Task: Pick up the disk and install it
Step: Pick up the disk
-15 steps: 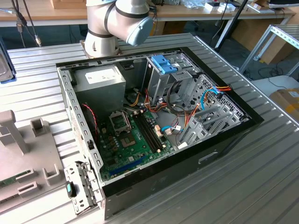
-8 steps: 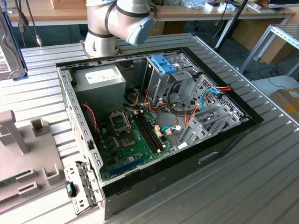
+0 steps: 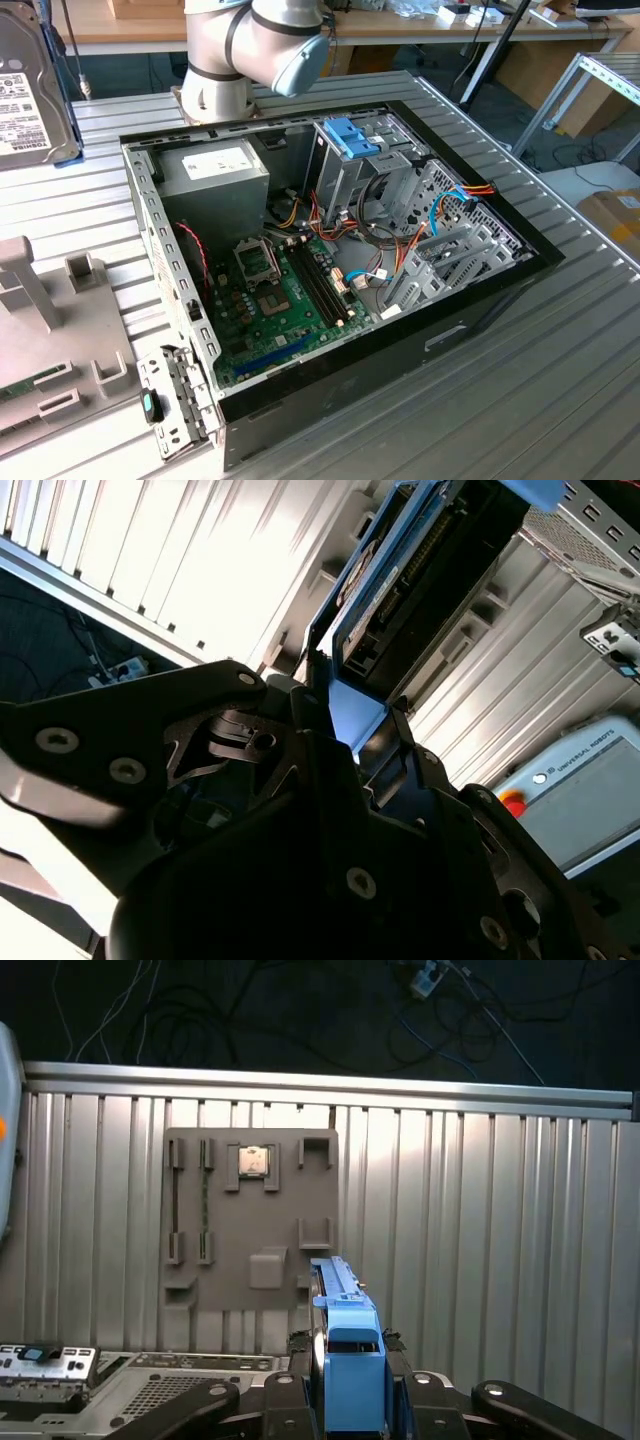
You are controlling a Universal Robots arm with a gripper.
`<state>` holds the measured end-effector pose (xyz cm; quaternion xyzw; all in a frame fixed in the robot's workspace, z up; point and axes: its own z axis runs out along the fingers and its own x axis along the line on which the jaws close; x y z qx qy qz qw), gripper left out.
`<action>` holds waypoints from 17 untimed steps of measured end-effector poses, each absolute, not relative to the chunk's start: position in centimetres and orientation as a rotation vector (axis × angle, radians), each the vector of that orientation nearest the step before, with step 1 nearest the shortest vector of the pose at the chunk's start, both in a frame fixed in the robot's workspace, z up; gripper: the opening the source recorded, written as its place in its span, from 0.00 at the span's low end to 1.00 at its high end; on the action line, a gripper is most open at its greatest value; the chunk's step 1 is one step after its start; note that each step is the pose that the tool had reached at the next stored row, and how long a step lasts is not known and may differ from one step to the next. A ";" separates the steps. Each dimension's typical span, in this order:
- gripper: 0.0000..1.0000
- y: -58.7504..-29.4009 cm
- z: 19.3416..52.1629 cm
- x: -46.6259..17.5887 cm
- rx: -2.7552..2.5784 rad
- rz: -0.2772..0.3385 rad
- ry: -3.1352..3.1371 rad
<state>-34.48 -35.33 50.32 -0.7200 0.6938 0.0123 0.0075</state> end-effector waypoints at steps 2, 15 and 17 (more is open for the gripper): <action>0.36 -35.3 50.3 -34.0 -2.251 0.039 2.169; 0.36 -34.7 50.3 -30.4 -2.251 0.039 2.169; 0.36 -34.6 50.3 -29.8 -2.251 0.039 2.169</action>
